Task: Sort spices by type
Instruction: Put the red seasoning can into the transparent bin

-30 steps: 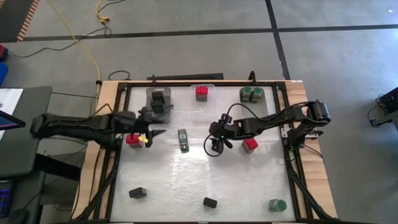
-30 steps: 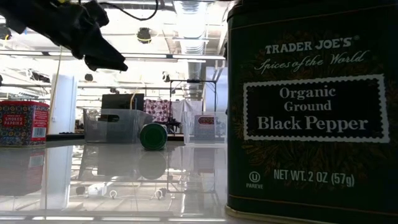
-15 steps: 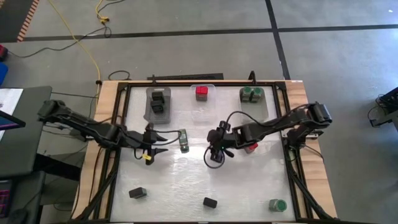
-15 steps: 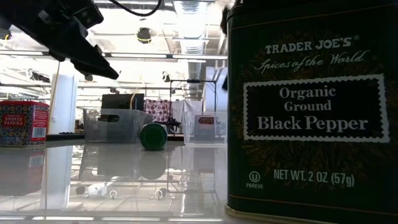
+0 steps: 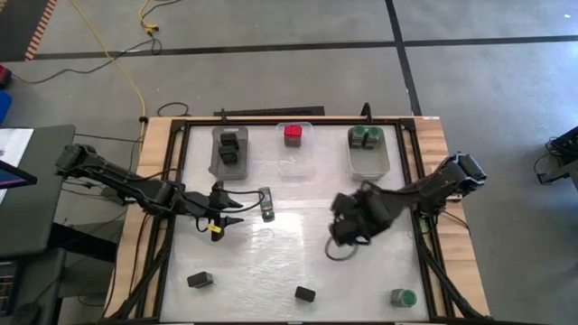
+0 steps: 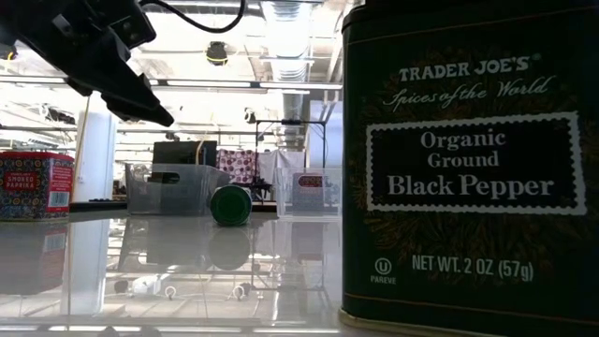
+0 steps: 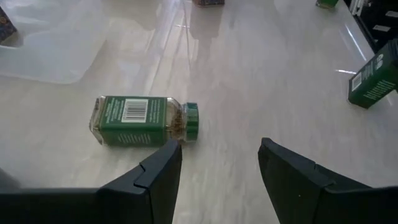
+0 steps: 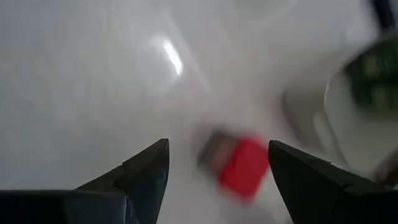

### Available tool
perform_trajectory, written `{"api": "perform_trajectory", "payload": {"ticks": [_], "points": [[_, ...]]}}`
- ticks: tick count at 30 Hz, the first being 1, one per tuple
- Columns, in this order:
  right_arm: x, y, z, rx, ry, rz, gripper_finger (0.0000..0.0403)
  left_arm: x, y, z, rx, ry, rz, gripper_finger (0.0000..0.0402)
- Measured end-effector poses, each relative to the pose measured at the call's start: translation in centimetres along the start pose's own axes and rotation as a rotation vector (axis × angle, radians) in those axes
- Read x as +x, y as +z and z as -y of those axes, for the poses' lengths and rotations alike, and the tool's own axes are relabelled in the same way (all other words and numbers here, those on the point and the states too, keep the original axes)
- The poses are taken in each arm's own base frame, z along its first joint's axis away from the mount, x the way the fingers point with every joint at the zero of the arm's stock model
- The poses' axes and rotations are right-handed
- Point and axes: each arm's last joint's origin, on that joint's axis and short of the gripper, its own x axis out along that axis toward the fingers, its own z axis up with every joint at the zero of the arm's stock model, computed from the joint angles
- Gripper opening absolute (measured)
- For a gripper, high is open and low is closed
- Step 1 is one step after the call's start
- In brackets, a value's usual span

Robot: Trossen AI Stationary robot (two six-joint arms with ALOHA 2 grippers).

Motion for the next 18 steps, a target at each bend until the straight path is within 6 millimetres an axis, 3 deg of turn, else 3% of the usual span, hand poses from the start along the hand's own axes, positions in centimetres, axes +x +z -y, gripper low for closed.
{"api": "perform_trajectory", "payload": {"ticks": [12, 18], "points": [[-3.8, -7.1, -2.6, -0.126, 0.187, -0.270, 0.0299, -0.1, -0.1, 0.4, -0.013, -0.022, -0.003, 0.0204], [-4.9, -10.3, 0.0, -0.003, 0.206, -0.288, 0.0294, -0.1, -0.1, 0.4, -0.004, -0.023, -0.003, 0.0204]]}}
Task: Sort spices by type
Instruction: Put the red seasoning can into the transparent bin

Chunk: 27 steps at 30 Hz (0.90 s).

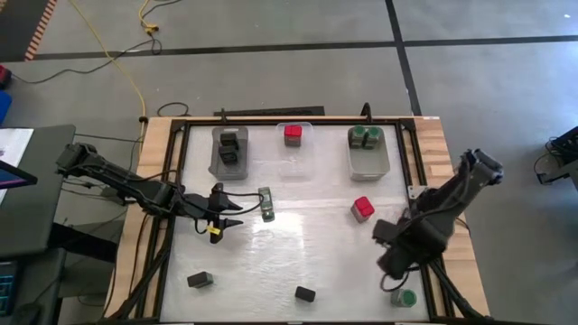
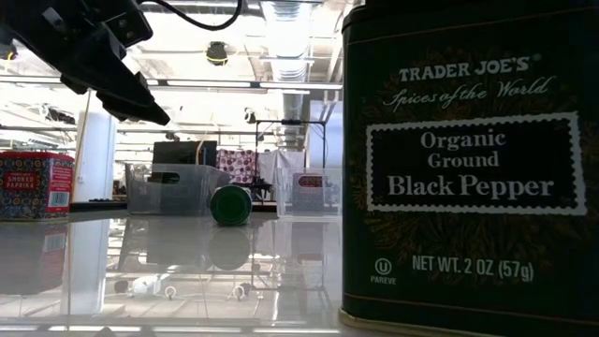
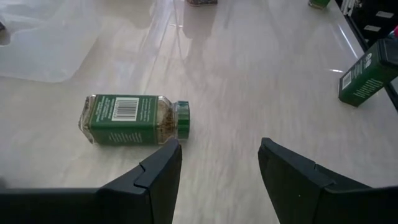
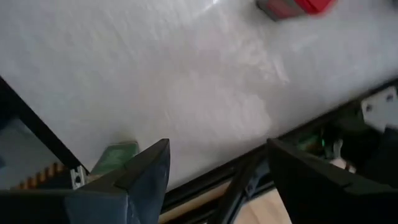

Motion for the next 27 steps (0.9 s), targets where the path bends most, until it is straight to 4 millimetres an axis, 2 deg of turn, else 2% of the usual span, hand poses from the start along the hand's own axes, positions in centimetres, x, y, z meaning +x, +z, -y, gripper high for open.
{"api": "perform_trajectory", "payload": {"ticks": [3, 6, 12, 20, 27], "points": [[-0.1, -1.5, 0.8, 0.040, 0.061, 0.020, 0.0294, 0.0, 0.0, 0.0, 0.009, 0.000, 0.000, 0.0204], [0.2, -2.8, 0.6, 0.030, 0.108, 0.031, 0.0294, 0.0, 0.0, 0.0, 0.015, 0.000, 0.000, 0.0204], [1.3, -4.7, -1.6, -0.063, 0.135, 0.036, 0.0294, 0.0, 0.0, -0.1, 0.050, 0.027, 0.009, 0.0204], [2.2, -6.2, -4.0, -0.126, 0.208, 0.044, 0.0294, 0.1, 0.2, -0.5, 0.036, 0.057, 0.017, 0.0204], [2.5, -7.1, -5.2, -0.085, 0.269, 0.039, 0.0294, 0.3, 0.4, -1.2, 0.041, 0.097, 0.020, 0.0204]]}}
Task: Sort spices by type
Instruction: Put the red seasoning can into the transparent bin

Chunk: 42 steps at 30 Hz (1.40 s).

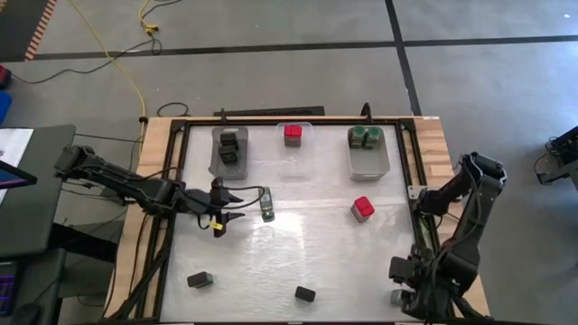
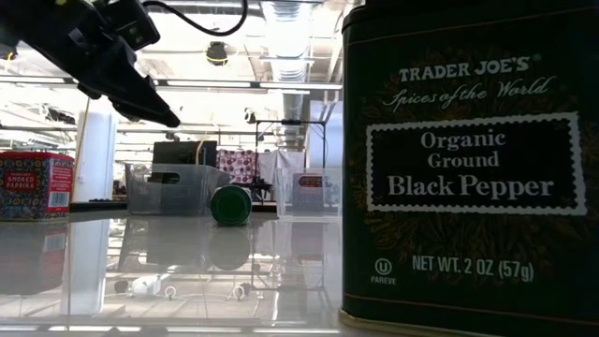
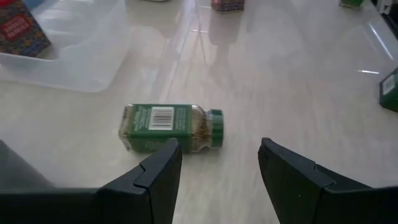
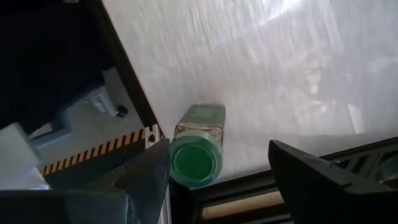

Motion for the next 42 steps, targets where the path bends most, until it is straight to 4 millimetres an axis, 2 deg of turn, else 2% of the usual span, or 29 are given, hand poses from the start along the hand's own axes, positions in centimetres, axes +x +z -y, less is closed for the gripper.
{"api": "perform_trajectory", "payload": {"ticks": [9, 23, 34, 38, 42], "points": [[1.8, -0.5, -1.4, -0.014, 0.002, -0.006, 0.0294, 0.3, 0.1, -0.9, 0.009, 0.047, -0.012, 0.0204], [2.0, 0.1, -1.4, 0.025, 0.001, 0.003, 0.0294, 0.5, 0.3, -1.8, 0.020, 0.092, -0.009, 0.0204], [2.0, 3.1, -0.4, 0.047, -0.061, 0.019, 0.0302, 0.5, 0.3, -2.0, 0.024, 0.105, -0.009, 0.0204], [1.9, 4.7, 0.9, 0.114, -0.149, 0.013, 0.0322, 0.5, 0.3, -2.0, 0.016, 0.105, -0.008, 0.0204], [1.9, 6.1, 1.5, 0.081, -0.167, 0.010, 0.0362, 0.5, 0.3, -2.0, 0.014, 0.104, -0.009, 0.0204]]}}
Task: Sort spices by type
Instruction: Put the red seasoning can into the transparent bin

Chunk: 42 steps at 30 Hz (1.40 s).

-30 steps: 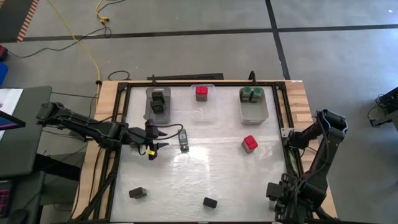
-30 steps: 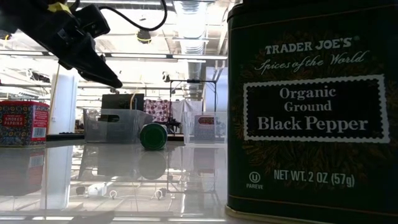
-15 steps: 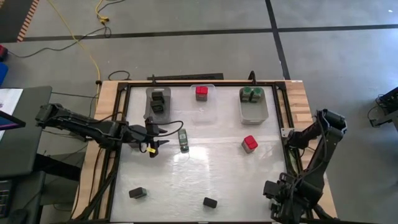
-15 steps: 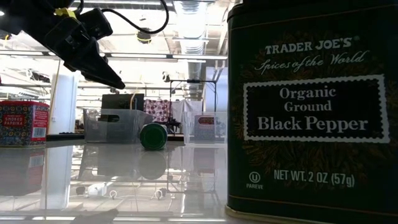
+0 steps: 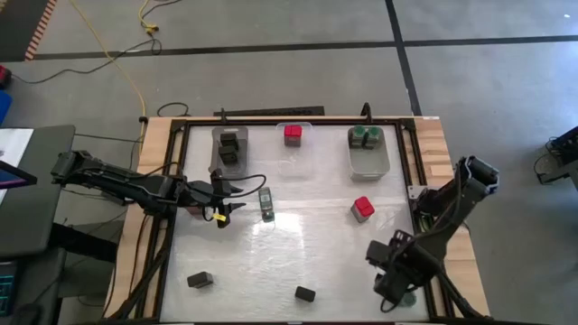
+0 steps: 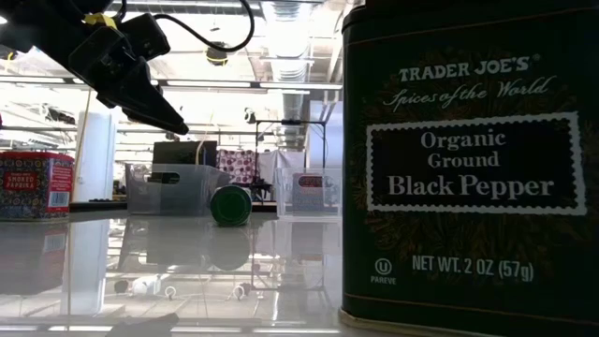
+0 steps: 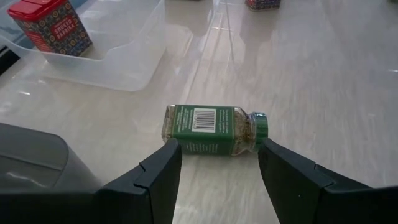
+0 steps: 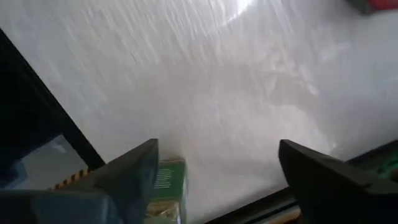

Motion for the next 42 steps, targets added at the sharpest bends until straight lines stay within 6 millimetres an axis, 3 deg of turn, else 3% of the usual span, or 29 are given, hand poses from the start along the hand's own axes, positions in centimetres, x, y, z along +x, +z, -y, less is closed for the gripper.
{"api": "perform_trajectory", "payload": {"ticks": [4, 14, 20, 28, 34, 42], "points": [[0.0, 1.1, 0.4, -0.047, -0.023, 0.038, 0.0395, 0.0, 0.0, 0.0, -0.004, -0.012, -0.003, 0.0204], [0.4, 3.8, 1.5, 0.170, -0.058, 0.103, 0.0369, 0.0, -0.1, 0.1, -0.003, -0.023, -0.010, 0.0204], [1.2, 6.3, 4.0, 0.291, -0.232, 0.255, 0.0368, -0.1, -0.1, 0.3, -0.024, -0.032, -0.012, 0.0204], [0.6, 7.6, 6.9, 0.361, -0.427, 0.274, 0.0368, -0.1, -0.2, 0.5, -0.017, -0.043, -0.014, 0.0204], [0.8, 6.7, 9.2, 0.400, -0.362, 0.325, 0.0368, -0.1, -0.2, 0.5, -0.017, -0.043, -0.014, 0.0204], [2.4, 4.8, 12.2, 0.505, -0.091, 0.447, 0.0368, -0.1, -0.2, 0.5, -0.016, -0.043, -0.015, 0.0204]]}}
